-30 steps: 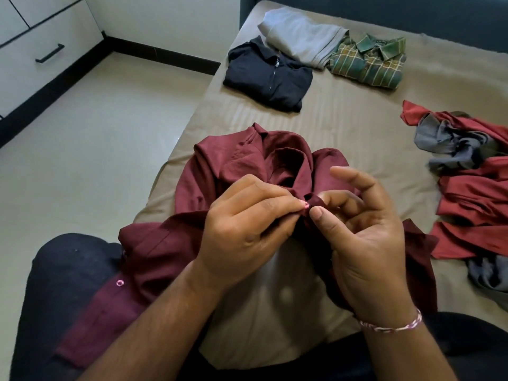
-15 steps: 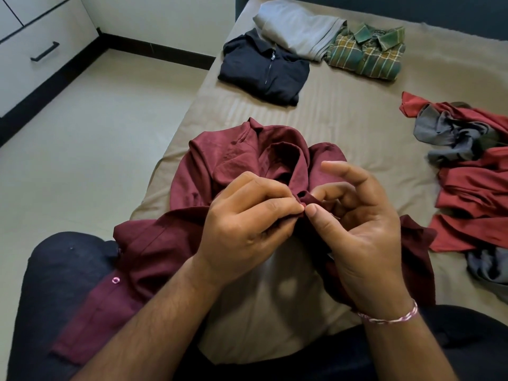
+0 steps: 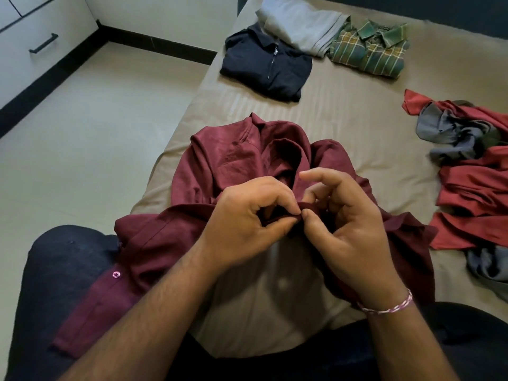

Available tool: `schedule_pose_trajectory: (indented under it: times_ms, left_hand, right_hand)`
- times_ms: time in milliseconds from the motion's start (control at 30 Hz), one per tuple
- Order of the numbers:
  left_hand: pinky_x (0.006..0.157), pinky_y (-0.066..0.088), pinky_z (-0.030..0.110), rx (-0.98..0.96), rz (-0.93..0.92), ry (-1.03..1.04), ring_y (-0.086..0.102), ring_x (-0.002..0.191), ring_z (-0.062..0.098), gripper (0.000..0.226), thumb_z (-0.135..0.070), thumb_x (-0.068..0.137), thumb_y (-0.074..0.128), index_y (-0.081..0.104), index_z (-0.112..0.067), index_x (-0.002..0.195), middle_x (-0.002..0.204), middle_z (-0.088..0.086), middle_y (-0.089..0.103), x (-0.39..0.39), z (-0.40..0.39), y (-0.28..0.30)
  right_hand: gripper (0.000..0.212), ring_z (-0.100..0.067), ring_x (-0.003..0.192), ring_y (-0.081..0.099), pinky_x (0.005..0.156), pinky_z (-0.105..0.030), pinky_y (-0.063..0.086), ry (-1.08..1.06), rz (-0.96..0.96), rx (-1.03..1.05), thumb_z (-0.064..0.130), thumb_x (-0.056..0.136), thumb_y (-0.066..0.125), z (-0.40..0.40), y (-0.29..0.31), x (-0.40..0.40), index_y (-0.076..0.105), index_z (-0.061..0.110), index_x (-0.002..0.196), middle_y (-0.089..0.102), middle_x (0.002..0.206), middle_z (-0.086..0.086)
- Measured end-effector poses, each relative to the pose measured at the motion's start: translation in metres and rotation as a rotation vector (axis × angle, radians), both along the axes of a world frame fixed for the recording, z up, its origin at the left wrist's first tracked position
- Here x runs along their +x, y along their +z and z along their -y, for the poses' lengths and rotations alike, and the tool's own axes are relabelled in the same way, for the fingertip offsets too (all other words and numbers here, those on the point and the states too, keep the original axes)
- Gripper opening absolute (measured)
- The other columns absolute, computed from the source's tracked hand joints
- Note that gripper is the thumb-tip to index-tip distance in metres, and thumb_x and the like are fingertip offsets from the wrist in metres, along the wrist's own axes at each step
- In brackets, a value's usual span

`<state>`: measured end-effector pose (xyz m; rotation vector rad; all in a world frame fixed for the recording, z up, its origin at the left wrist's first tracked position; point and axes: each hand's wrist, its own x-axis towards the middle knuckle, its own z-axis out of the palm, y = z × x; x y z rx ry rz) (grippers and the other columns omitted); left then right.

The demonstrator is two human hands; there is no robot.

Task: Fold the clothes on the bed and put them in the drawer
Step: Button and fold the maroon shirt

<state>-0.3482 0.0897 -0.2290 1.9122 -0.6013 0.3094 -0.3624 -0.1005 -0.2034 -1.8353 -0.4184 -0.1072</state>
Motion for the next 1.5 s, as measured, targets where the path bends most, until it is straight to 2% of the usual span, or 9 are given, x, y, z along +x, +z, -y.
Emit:
schedule_pose_trajectory:
  times_ms: [100, 200, 400, 700, 800, 967, 1200, 1367, 1500]
  left_hand:
    - [0.075, 0.056, 0.023, -0.044, -0.115, 0.113, 0.068, 0.076, 0.011, 0.025, -0.003, 0.083, 0.083, 0.077, -0.011, 0.106, 0.095, -0.006, 0.074, -0.003, 0.003, -0.001]
    - [0.08, 0.059, 0.025, -0.023, -0.125, 0.201, 0.074, 0.088, 0.006, 0.013, -0.007, 0.086, 0.082, 0.081, -0.014, 0.097, 0.093, -0.01, 0.078, -0.002, 0.003, 0.0]
    - [0.087, 0.061, 0.029, 0.016, -0.31, 0.037, 0.074, 0.097, 0.001, 0.02, -0.009, 0.09, 0.078, 0.08, -0.018, 0.108, 0.102, -0.012, 0.078, 0.002, -0.003, -0.001]
    - [0.088, 0.058, 0.028, -0.014, 0.062, 0.224, 0.074, 0.096, 0.006, 0.014, -0.007, 0.094, 0.076, 0.081, -0.007, 0.107, 0.1, -0.001, 0.079, 0.0, -0.004, -0.004]
    - [0.086, 0.059, 0.03, -0.103, 0.023, 0.224, 0.074, 0.095, 0.01, 0.013, -0.003, 0.093, 0.075, 0.08, -0.005, 0.105, 0.099, 0.0, 0.078, 0.0, -0.006, -0.002]
    - [0.082, 0.057, 0.03, -0.055, 0.1, 0.173, 0.073, 0.089, 0.01, 0.008, -0.004, 0.089, 0.08, 0.08, -0.005, 0.097, 0.093, 0.0, 0.077, -0.002, -0.006, -0.002]
    - [0.076, 0.058, 0.037, 0.007, 0.354, 0.21, 0.072, 0.083, 0.021, 0.005, -0.005, 0.09, 0.08, 0.081, 0.0, 0.09, 0.09, 0.006, 0.077, -0.005, 0.0, -0.004]
    - [0.075, 0.057, 0.038, -0.002, 0.345, 0.11, 0.074, 0.085, 0.02, 0.004, -0.002, 0.09, 0.077, 0.08, 0.0, 0.091, 0.094, 0.005, 0.078, -0.007, 0.007, -0.006]
    - [0.078, 0.059, 0.039, 0.0, 0.347, 0.213, 0.076, 0.091, 0.019, 0.003, -0.003, 0.09, 0.078, 0.08, -0.001, 0.091, 0.107, 0.004, 0.079, -0.01, 0.015, -0.014]
  right_hand:
    - [0.043, -0.027, 0.087, 0.065, 0.082, -0.046, 0.057, -0.052, 0.052, -0.025, -0.01, 0.089, 0.07, 0.0, -0.005, 0.002, 0.064, 0.012, 0.125, 0.064, 0.095, -0.004]
    - [0.041, -0.026, 0.087, 0.065, 0.08, -0.046, 0.056, -0.105, 0.067, -0.043, -0.008, 0.087, 0.074, -0.003, -0.013, 0.002, 0.066, 0.013, 0.121, 0.064, 0.094, -0.003]
    - [0.032, -0.028, 0.089, 0.066, 0.081, -0.046, 0.058, -0.082, 0.098, -0.031, -0.005, 0.089, 0.075, -0.01, -0.021, -0.001, 0.066, 0.011, 0.115, 0.064, 0.096, -0.006]
    - [0.012, -0.022, 0.09, 0.075, 0.087, -0.053, 0.06, -0.227, -0.157, 0.009, 0.007, 0.089, 0.08, -0.01, -0.03, 0.006, 0.08, 0.017, 0.097, 0.079, 0.092, 0.002]
    - [0.006, -0.033, 0.092, 0.075, 0.092, -0.051, 0.06, -0.233, -0.309, 0.233, 0.011, 0.088, 0.077, -0.012, -0.024, 0.003, 0.08, 0.01, 0.093, 0.079, 0.092, -0.009]
    - [0.015, -0.027, 0.089, 0.067, 0.086, -0.032, 0.059, -0.198, -0.515, 0.567, 0.017, 0.08, 0.075, -0.015, -0.015, 0.001, 0.075, 0.005, 0.089, 0.073, 0.09, -0.015]
    - [0.015, -0.029, 0.085, 0.069, 0.082, -0.038, 0.061, -0.208, -0.433, 0.478, 0.016, 0.08, 0.076, -0.013, -0.009, -0.002, 0.076, 0.004, 0.09, 0.074, 0.089, -0.016]
    - [0.011, -0.03, 0.081, 0.068, 0.084, -0.048, 0.058, -0.258, -0.346, 0.376, 0.017, 0.084, 0.077, -0.011, -0.006, -0.003, 0.076, 0.006, 0.085, 0.074, 0.085, -0.017]
    - [0.013, -0.03, 0.089, 0.071, 0.092, -0.05, 0.057, -0.263, -0.358, 0.363, 0.023, 0.085, 0.075, -0.004, -0.005, -0.001, 0.079, 0.012, 0.09, 0.076, 0.093, -0.017]
